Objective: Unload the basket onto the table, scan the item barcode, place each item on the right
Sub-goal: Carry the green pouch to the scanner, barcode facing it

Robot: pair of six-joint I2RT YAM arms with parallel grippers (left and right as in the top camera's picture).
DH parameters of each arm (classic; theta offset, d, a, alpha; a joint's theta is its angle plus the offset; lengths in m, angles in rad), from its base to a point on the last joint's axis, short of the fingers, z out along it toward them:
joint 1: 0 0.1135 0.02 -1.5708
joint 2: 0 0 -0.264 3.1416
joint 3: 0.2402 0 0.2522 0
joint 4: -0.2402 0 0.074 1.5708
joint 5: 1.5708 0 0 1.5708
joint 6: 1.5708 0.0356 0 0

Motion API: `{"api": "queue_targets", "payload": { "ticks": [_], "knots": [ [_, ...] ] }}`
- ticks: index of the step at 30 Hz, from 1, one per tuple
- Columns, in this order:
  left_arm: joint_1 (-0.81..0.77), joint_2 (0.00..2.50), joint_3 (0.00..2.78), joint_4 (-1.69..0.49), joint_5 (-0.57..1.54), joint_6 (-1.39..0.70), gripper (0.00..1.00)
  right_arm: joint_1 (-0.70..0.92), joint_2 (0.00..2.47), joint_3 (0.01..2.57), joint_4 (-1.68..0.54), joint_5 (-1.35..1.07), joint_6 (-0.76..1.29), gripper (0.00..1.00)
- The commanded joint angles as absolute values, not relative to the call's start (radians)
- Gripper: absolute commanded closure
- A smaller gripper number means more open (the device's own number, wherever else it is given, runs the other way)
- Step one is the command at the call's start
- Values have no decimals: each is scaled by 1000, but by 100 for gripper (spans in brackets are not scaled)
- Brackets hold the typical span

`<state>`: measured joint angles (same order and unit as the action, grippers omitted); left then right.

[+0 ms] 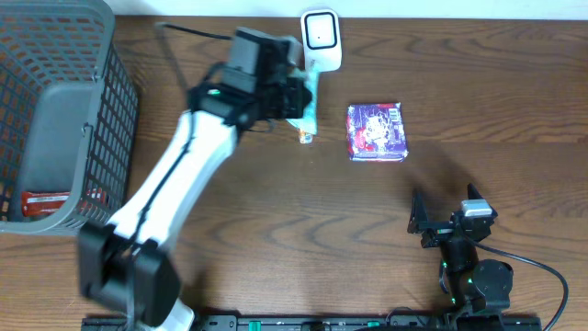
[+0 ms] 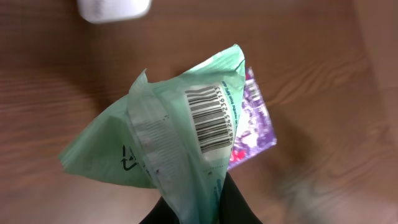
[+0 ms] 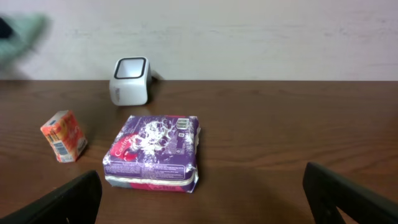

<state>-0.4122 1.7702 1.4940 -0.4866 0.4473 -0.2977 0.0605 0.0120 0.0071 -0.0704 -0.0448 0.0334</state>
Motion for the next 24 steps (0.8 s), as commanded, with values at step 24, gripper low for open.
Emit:
{"api": "queue_targets", "payload": {
  "ticks": [24],
  "knots": [
    [-447, 1898, 1490, -454, 83, -308, 93, 53, 6, 6, -75, -40, 36, 1]
  ]
}}
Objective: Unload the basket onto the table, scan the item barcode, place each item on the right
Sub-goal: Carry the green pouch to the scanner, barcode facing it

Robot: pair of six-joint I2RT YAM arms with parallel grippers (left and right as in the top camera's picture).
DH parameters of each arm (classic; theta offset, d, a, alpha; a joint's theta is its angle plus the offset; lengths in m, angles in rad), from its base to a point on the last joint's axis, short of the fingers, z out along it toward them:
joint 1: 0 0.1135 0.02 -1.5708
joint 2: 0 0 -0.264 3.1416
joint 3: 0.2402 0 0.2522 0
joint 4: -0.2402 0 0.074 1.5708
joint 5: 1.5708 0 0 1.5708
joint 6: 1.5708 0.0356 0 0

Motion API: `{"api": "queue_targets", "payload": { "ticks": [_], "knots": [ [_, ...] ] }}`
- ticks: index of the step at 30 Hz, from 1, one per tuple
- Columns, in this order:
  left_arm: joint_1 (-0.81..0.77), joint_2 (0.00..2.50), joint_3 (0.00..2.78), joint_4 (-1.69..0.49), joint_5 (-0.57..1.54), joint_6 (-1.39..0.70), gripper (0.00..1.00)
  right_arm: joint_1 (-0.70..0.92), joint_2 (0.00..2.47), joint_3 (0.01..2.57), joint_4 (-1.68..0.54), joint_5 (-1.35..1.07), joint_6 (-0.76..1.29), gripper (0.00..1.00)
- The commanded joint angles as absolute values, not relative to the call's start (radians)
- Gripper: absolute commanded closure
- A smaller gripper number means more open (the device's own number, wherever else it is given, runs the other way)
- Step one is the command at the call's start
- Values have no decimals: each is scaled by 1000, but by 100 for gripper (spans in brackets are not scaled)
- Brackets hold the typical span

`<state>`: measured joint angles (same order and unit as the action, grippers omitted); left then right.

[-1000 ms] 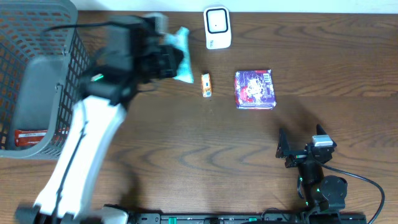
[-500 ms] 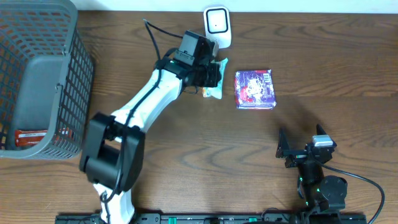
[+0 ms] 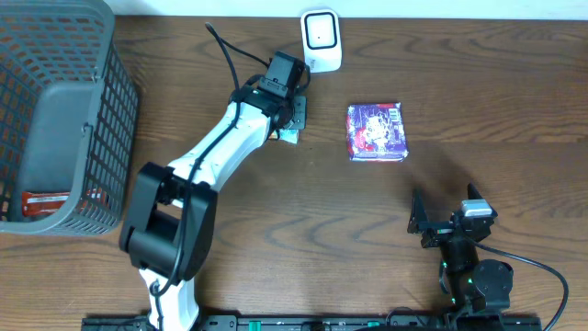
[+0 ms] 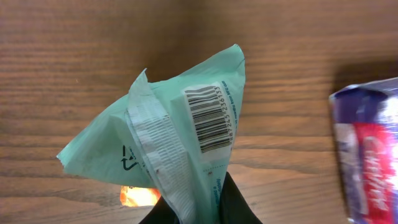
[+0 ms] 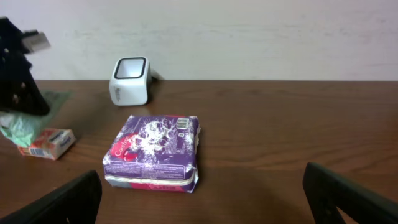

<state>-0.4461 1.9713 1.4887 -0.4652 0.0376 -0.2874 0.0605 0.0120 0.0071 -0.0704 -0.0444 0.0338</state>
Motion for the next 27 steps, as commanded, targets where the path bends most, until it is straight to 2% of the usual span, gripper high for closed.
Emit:
{"api": "queue_targets", "payload": {
  "ticks": [1, 4, 15, 16, 17, 19, 20, 22, 27],
  "knots": [
    [-447, 1898, 1490, -450, 124, -328, 93, 53, 6, 6, -75, -40, 36, 1],
    [-458, 1908, 1489, -445, 235, -393, 93, 53, 6, 6, -75, -40, 36, 1],
    [-544, 2042, 1489, -430, 235, -417, 92, 53, 6, 6, -75, -40, 36, 1],
    [-548, 2053, 1489, -425, 235, -417, 83, 53, 6, 6, -75, -40, 36, 1],
    [-552, 2062, 1489, -420, 235, -417, 63, 53, 6, 6, -75, -40, 36, 1],
    [-553, 2069, 1489, -413, 235, -417, 34, 53, 6, 6, -75, -40, 36, 1],
    [-553, 2068, 1490, -407, 235, -416, 28, 53, 6, 6, -75, -40, 36, 1],
    [-541, 2053, 1499, -398, 236, -417, 21, 53, 6, 6, -75, -40, 36, 1],
    [-490, 1963, 1558, -416, 236, -416, 20, 53, 6, 6, -75, -40, 36, 1]
  ]
}}
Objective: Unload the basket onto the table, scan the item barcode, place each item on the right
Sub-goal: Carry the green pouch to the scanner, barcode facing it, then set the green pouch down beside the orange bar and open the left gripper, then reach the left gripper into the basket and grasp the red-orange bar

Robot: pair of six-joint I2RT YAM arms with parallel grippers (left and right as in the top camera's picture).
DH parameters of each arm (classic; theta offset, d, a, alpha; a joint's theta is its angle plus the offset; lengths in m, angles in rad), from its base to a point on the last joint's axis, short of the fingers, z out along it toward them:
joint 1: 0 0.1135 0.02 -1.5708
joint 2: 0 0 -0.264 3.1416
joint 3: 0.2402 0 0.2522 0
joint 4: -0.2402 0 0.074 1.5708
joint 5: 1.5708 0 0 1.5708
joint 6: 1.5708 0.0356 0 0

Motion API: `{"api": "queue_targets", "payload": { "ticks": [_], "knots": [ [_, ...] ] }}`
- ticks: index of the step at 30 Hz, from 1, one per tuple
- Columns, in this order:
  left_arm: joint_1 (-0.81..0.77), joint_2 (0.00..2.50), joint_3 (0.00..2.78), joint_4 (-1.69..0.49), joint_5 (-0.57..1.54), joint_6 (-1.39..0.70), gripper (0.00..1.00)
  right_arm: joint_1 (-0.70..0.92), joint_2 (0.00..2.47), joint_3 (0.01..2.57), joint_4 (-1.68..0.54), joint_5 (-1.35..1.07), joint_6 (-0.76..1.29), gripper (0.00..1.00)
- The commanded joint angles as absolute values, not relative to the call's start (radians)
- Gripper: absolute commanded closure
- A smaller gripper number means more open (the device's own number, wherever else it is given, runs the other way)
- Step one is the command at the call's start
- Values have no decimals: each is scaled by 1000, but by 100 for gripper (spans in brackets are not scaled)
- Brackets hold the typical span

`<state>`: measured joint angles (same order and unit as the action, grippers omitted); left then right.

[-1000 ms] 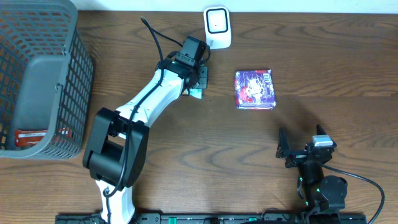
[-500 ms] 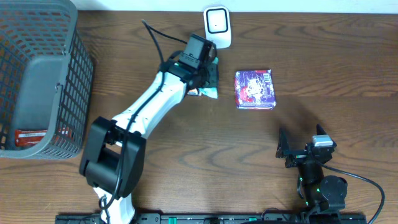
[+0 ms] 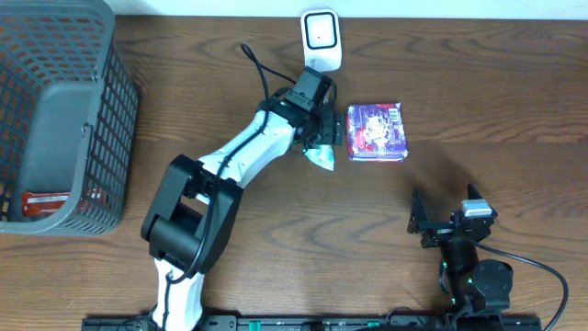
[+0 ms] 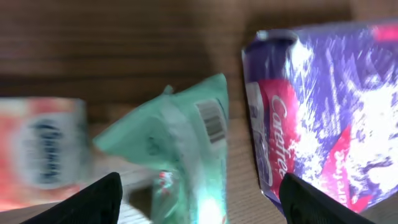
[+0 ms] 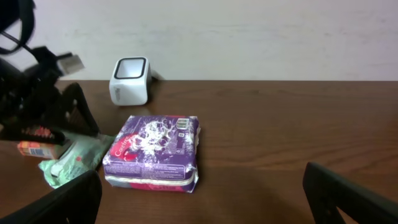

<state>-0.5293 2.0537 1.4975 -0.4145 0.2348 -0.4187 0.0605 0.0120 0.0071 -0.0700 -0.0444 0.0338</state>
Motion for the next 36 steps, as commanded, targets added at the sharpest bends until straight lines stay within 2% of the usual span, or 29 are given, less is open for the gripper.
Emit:
{"api": "queue_targets", "payload": {
  "ticks": [1, 10, 15, 20, 23, 26, 29, 36],
  "knots": [
    [-476, 1927, 1563, -416, 236, -416, 20, 53, 6, 6, -75, -40, 36, 1],
    [-300, 1608, 1564, -455, 235, -377, 19, 53, 6, 6, -75, -40, 36, 1],
    [-138, 1473, 1564, -523, 209, -277, 19, 53, 6, 6, -75, -40, 36, 1],
    [94, 1391, 1564, -616, 50, -277, 19, 53, 6, 6, -75, -40, 36, 1],
    [269, 1394, 1564, -693, -81, -278, 18, 53, 6, 6, -75, -40, 36, 1],
    [400, 1423, 1563, -750, -102, -284, 18, 53, 6, 6, -75, -40, 36, 1],
    [521, 1467, 1554, -795, -101, -400, 18, 53, 6, 6, -75, -40, 36, 1],
    [642, 1611, 1552, -890, -98, -488, 18, 53, 6, 6, -75, -40, 36, 1]
  ]
}}
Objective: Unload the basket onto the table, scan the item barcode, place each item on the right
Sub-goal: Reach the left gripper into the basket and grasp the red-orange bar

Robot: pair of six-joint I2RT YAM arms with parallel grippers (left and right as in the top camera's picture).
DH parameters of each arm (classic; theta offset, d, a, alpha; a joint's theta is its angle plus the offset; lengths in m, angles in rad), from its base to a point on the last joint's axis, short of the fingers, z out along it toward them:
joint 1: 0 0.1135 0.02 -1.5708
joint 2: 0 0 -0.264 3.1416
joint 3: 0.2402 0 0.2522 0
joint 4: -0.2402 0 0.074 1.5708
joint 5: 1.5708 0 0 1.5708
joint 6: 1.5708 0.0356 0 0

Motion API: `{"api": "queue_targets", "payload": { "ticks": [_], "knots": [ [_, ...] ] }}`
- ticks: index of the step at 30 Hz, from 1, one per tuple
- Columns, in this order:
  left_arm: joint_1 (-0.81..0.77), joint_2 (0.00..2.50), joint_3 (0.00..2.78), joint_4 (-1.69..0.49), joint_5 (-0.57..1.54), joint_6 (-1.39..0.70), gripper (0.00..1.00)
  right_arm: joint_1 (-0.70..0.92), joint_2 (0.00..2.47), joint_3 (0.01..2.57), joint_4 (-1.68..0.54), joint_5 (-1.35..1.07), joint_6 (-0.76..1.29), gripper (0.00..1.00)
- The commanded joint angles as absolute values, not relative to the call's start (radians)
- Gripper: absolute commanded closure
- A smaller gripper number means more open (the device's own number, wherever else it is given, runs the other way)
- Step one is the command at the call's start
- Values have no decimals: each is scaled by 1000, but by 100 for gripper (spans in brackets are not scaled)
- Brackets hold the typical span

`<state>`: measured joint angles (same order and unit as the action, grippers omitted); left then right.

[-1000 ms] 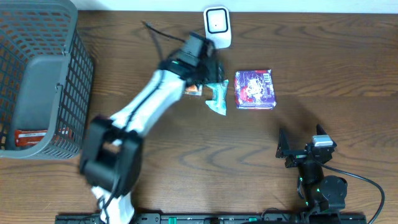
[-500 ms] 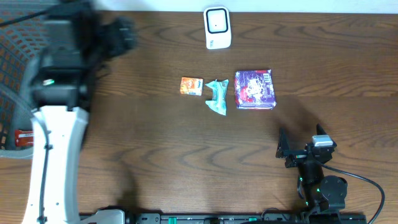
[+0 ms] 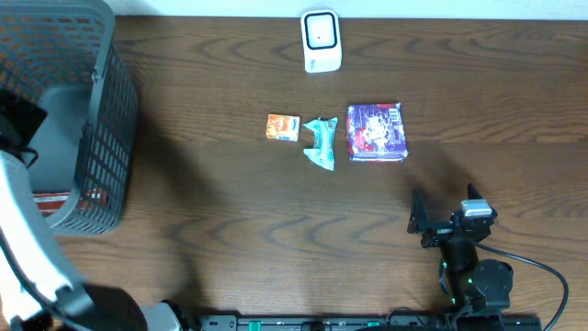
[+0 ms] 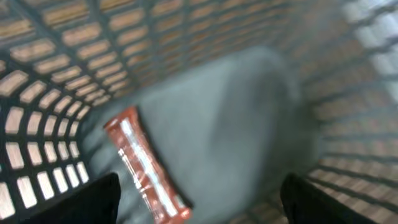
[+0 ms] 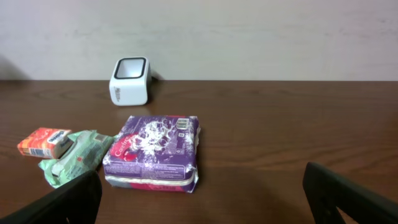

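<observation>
The white scanner (image 3: 322,40) stands at the table's far edge. A green pouch (image 3: 321,144) lies on the wood between a small orange box (image 3: 283,127) and a purple pack (image 3: 376,132). My left gripper (image 4: 199,202) is open over the grey mesh basket (image 3: 101,110), with a red bar (image 4: 144,168) lying on the basket floor below it. My right gripper (image 5: 205,199) rests open near the front edge, facing the purple pack (image 5: 152,152), the pouch (image 5: 74,163) and the scanner (image 5: 130,81).
The basket fills the table's left end, and its tall mesh walls (image 4: 56,74) surround the left wrist view. My white left arm (image 3: 23,239) runs along the left edge of the overhead view.
My left gripper was open beside the green pouch next to the purple pack. Now it is over the basket at the far left, above the red bar. The pouch stays on the table.
My left gripper held the green pouch, barcode up, near the scanner. Then it held the pouch low by the orange box. Later it stood open with the pouch lying beside the purple pack. Now it is over the basket. My right arm has not moved.
</observation>
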<state>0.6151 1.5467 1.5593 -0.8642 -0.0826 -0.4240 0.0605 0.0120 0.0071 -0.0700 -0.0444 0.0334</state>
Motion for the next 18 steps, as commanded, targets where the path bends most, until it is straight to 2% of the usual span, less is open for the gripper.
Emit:
{"api": "queue_targets", "payload": {
  "ticks": [1, 18],
  "knots": [
    [646, 1631, 1552, -900, -98, -496, 18, 53, 6, 6, -75, -40, 36, 1],
    [661, 1992, 1513, -972, -98, -683, 18, 53, 6, 6, -75, -40, 36, 1]
  ]
}}
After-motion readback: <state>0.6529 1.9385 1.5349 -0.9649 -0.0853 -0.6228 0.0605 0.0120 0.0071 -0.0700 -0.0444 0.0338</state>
